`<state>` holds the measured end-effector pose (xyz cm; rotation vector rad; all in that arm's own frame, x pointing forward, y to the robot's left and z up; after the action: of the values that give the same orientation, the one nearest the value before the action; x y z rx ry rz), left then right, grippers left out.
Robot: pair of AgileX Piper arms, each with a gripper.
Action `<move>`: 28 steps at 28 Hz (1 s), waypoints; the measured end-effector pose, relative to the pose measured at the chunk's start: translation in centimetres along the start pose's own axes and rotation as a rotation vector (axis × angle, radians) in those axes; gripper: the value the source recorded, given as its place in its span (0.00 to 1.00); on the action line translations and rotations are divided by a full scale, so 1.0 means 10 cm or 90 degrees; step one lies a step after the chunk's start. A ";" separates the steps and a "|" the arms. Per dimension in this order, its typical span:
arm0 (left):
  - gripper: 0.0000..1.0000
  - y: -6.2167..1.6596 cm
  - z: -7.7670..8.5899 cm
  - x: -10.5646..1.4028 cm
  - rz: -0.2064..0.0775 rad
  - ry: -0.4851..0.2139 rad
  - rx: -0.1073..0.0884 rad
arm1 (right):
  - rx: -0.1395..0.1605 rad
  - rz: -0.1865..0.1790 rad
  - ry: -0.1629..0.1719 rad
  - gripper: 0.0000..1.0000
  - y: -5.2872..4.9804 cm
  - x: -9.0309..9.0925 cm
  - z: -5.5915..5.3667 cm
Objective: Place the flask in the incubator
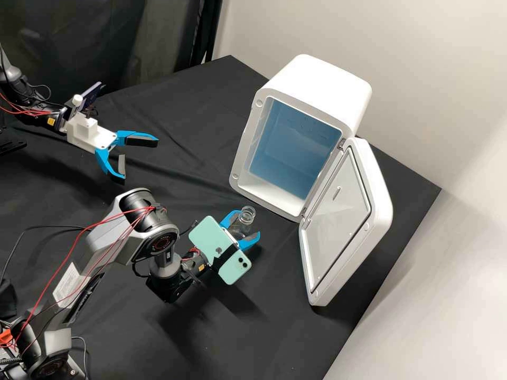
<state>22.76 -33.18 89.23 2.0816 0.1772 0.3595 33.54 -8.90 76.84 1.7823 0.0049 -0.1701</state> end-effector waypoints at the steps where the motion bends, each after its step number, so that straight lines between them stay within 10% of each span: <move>1: 1.00 0.000 0.00 0.00 0.000 0.000 0.000 | 0.000 0.000 0.000 0.00 0.00 0.00 0.00; 28: 1.00 0.000 0.00 0.00 0.000 0.000 0.000 | -0.006 0.034 0.004 0.00 0.31 0.20 -0.15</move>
<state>22.76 -33.18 89.23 2.0816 0.1772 0.3595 36.01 -8.26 79.95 1.7723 -0.0370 -0.1259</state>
